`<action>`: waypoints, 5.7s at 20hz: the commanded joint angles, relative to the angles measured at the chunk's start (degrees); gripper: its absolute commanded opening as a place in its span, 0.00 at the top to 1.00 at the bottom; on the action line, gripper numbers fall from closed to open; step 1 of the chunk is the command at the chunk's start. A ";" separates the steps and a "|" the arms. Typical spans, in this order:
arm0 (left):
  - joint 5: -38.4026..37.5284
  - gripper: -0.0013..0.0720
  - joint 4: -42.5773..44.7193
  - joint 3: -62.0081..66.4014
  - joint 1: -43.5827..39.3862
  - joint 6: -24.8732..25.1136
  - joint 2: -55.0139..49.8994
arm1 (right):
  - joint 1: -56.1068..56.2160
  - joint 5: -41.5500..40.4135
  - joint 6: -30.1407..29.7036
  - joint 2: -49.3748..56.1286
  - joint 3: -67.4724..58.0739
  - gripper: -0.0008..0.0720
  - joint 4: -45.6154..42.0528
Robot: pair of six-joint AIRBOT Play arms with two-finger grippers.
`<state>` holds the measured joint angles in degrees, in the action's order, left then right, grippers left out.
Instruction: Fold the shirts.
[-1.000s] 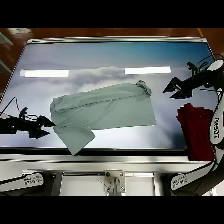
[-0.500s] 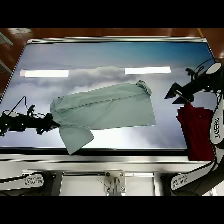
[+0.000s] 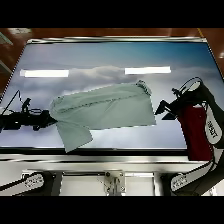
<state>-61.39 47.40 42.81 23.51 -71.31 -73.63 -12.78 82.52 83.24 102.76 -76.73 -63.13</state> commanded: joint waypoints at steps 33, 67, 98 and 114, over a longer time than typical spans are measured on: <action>-12.94 0.93 9.09 75.34 0.04 -15.04 36.85 | 6.47 -10.45 6.03 -68.89 -30.47 0.91 -17.25; 34.73 0.93 15.87 29.90 -18.84 -7.61 -13.84 | 14.43 -63.14 0.15 -2.38 -5.22 0.91 -6.08; -6.86 0.42 21.88 29.92 -14.32 -13.42 -19.74 | 10.69 -23.32 6.71 -1.92 -5.35 0.37 -13.70; -9.92 0.02 11.74 -13.86 -0.33 -4.11 6.80 | -0.98 -4.24 -4.68 -20.55 16.87 0.26 -10.75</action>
<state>-76.31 64.64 38.17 22.50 -77.30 -70.54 -13.10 80.23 79.57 84.01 -63.81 -77.12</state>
